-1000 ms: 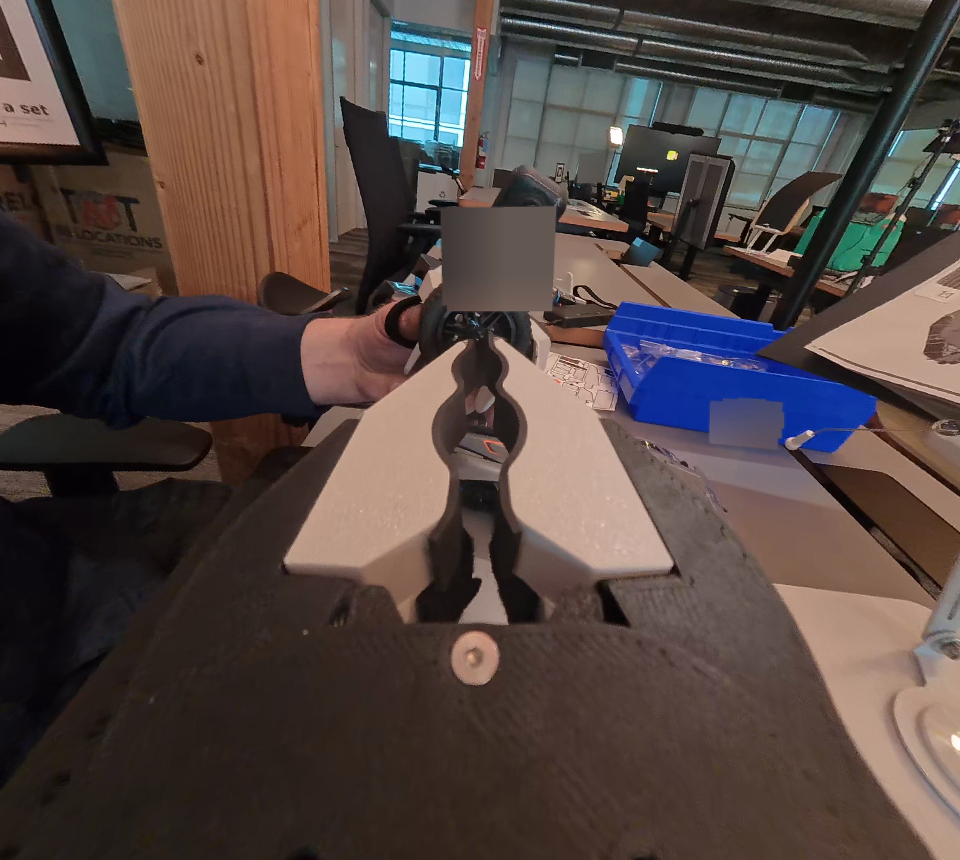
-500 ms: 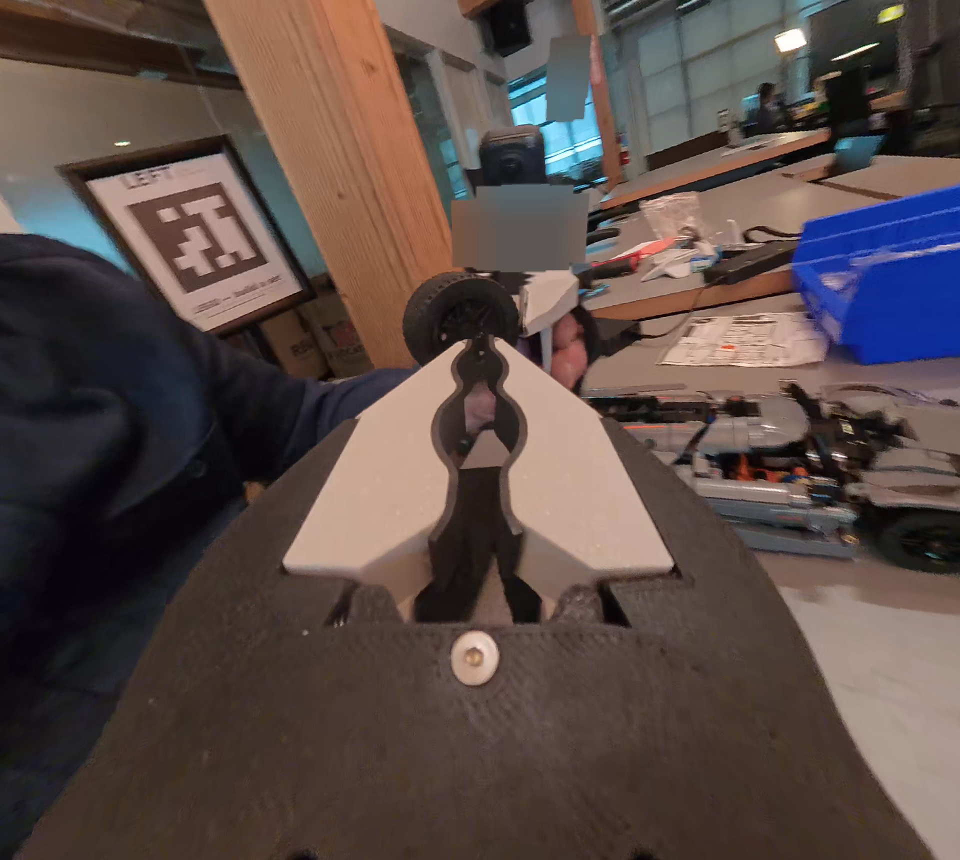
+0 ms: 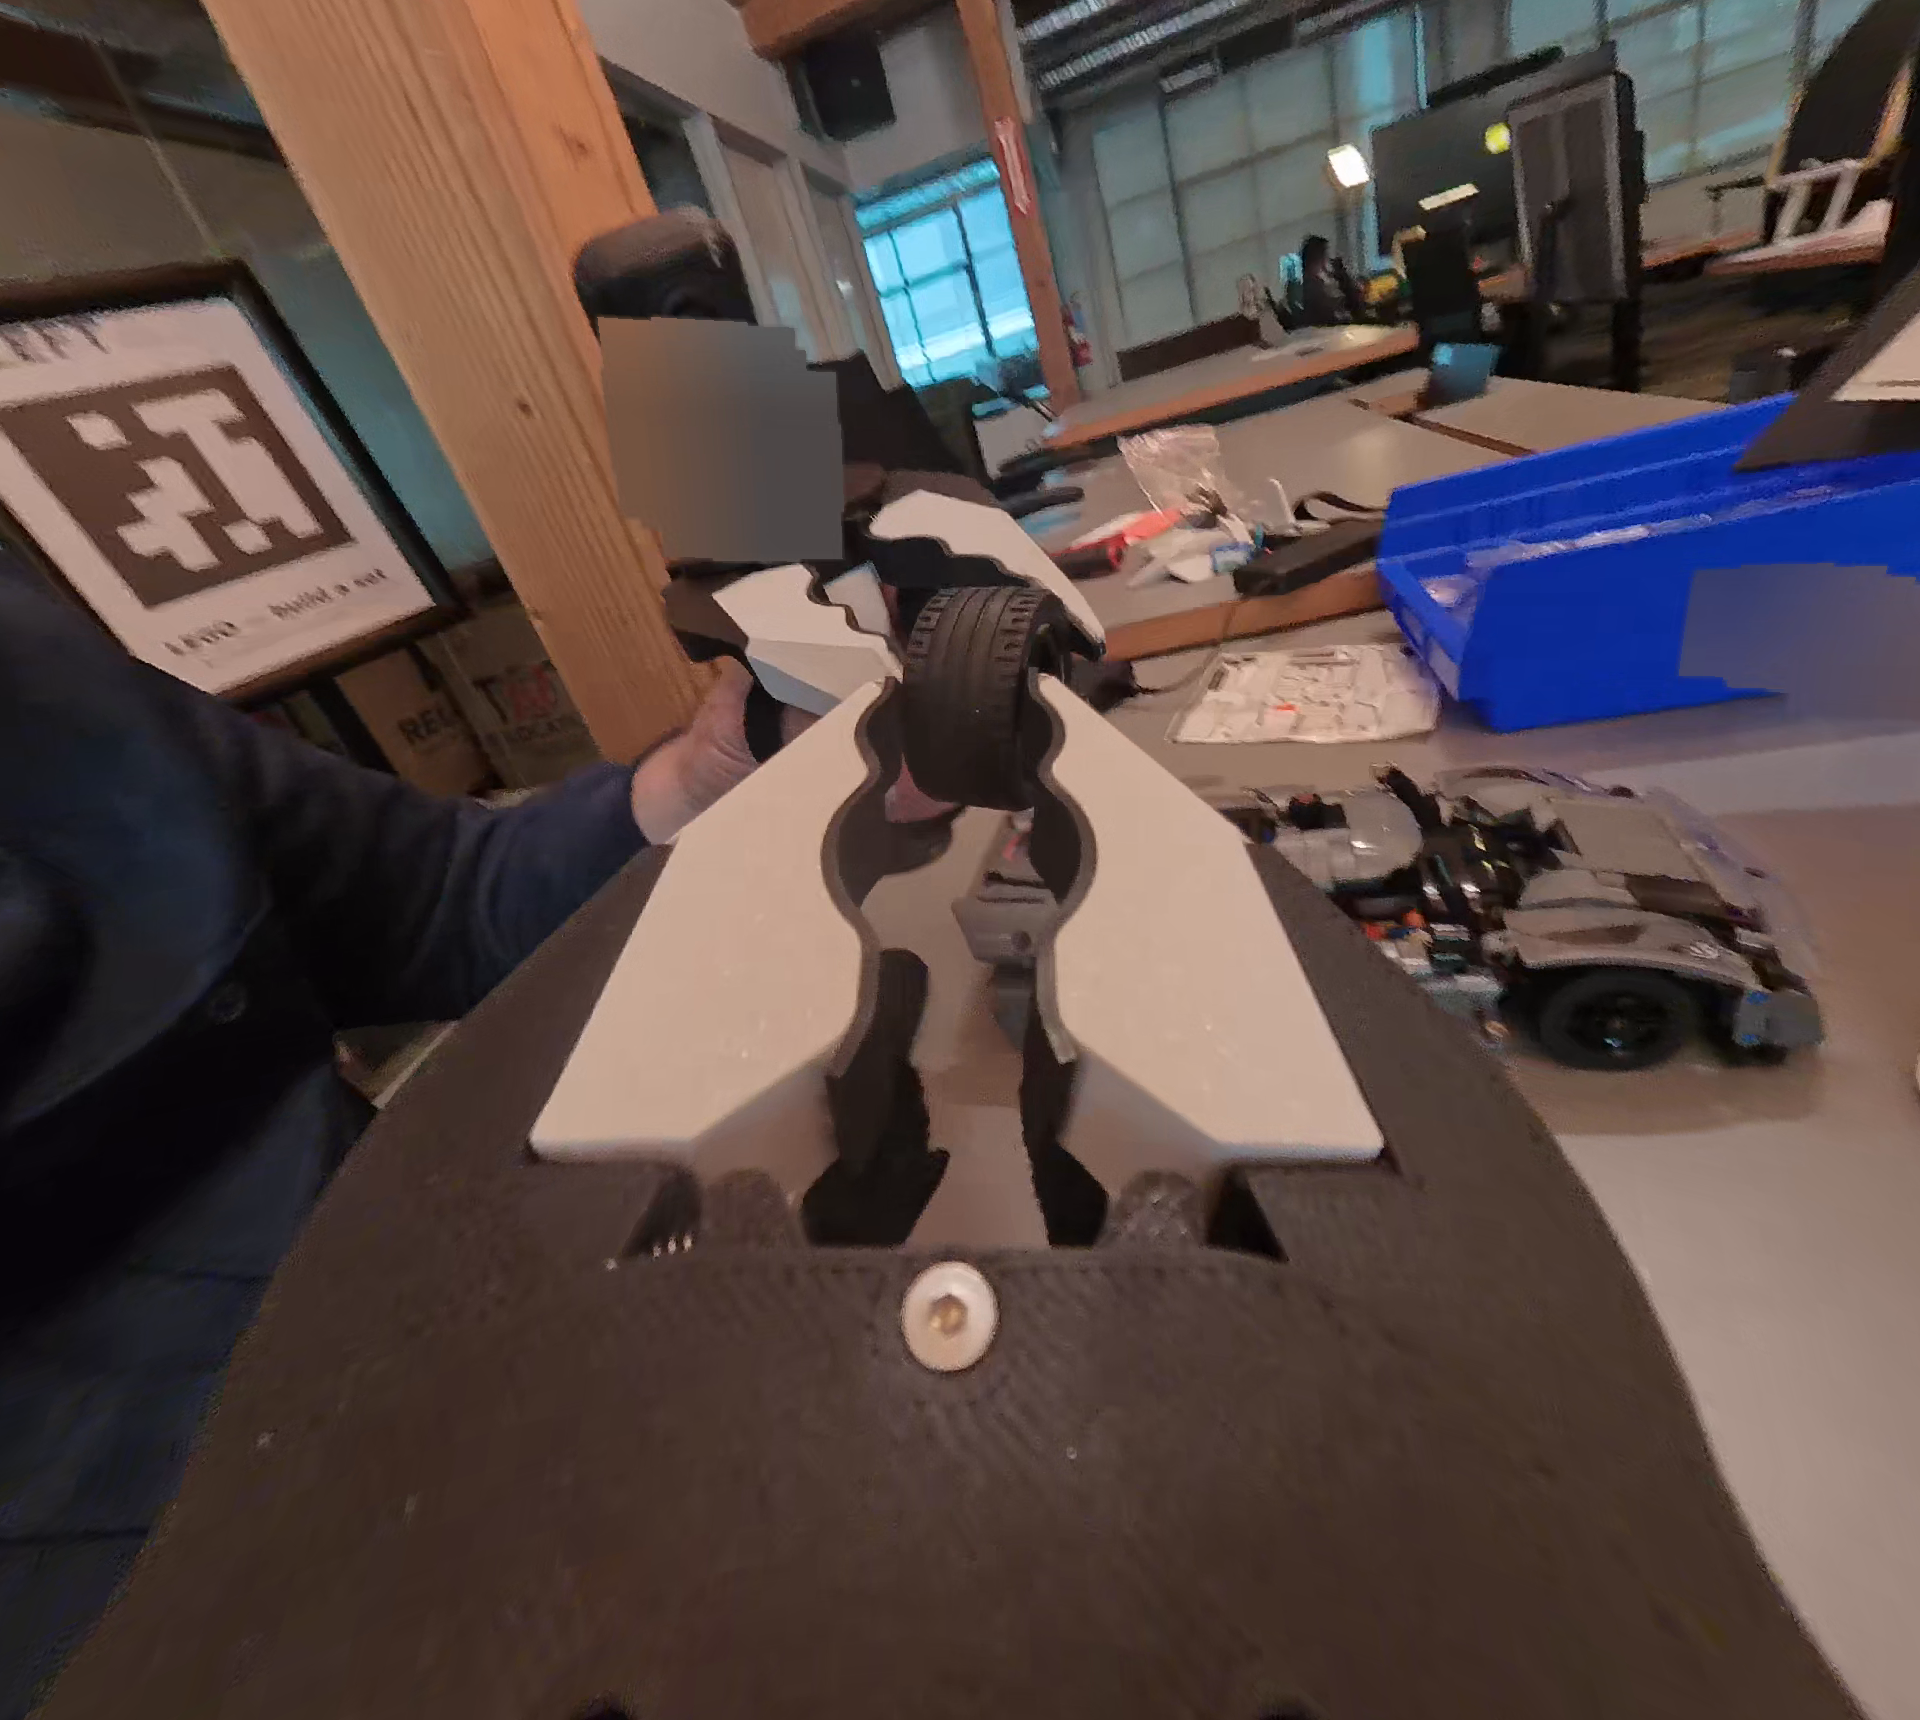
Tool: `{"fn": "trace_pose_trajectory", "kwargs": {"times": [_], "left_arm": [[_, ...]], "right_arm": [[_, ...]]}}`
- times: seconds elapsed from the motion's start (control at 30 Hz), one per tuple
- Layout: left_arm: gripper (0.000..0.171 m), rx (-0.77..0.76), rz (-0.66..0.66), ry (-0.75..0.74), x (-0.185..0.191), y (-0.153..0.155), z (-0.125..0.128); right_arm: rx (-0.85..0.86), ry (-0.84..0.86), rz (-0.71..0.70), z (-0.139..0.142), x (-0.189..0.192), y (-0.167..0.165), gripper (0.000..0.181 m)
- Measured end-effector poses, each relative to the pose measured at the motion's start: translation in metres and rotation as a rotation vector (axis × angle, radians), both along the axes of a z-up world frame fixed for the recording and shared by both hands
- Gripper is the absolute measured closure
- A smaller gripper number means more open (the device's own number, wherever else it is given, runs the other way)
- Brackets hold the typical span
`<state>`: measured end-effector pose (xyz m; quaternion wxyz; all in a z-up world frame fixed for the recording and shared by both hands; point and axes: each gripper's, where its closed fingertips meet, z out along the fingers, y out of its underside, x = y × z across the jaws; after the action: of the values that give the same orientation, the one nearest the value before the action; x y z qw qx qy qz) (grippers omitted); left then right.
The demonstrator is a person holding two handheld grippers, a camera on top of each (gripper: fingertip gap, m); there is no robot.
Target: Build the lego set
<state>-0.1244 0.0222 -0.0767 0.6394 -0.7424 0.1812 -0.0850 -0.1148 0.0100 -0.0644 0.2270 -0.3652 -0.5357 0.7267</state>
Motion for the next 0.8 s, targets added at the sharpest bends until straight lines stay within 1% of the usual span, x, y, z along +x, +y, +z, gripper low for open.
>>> {"fn": "trace_pose_trajectory", "kwargs": {"times": [0.03,0.1,0.2,0.33,0.37,0.4,0.5,0.57,0.63,0.7,0.73,0.77,0.8], "left_arm": [[0.140,0.018,-0.022,-0.005,0.003,-0.002,0.003],[0.133,0.026,-0.089,-0.064,0.008,-0.006,0.008],[0.136,0.024,-0.173,-0.165,0.012,-0.010,0.012],[0.143,0.006,-0.228,-0.272,0.014,-0.010,0.013],[0.149,0.004,-0.219,-0.267,0.013,-0.009,0.012],[0.151,0.002,-0.208,-0.263,0.012,-0.009,0.011],[0.152,0.005,-0.188,-0.261,0.012,-0.009,0.013],[0.152,-0.007,-0.148,-0.239,0.009,-0.007,0.011],[0.152,-0.004,-0.109,-0.230,0.006,-0.006,0.012],[0.152,-0.022,-0.060,-0.213,0.001,-0.003,0.010],[0.152,-0.022,-0.045,-0.200,0.000,-0.003,0.010],[0.152,-0.029,-0.026,-0.188,-0.001,-0.001,0.009],[0.152,-0.037,-0.021,-0.180,0.000,-0.001,0.008]], "right_arm": [[-0.031,0.005,0.023,0.002,0.002,0.000,0.161],[-0.097,0.010,0.073,0.006,0.006,0.001,0.161],[-0.181,0.013,0.145,0.009,0.010,0.003,0.161],[-0.222,0.017,0.187,0.011,0.013,0.003,0.161],[-0.231,0.015,0.194,0.011,0.014,0.004,0.161],[-0.236,0.015,0.191,0.011,0.013,0.004,0.161],[-0.260,0.006,0.196,0.012,0.012,0.005,0.161],[-0.248,0.006,0.168,0.010,0.010,0.008,0.161],[-0.201,0.004,0.108,0.008,0.007,0.011,0.159],[-0.135,-0.014,0.049,0.003,0.003,0.013,0.152],[-0.105,-0.021,0.023,0.001,0.001,0.013,0.151],[-0.076,-0.024,-0.006,-0.001,-0.001,0.014,0.152],[-0.057,-0.020,-0.023,-0.001,-0.001,0.015,0.160]]}}
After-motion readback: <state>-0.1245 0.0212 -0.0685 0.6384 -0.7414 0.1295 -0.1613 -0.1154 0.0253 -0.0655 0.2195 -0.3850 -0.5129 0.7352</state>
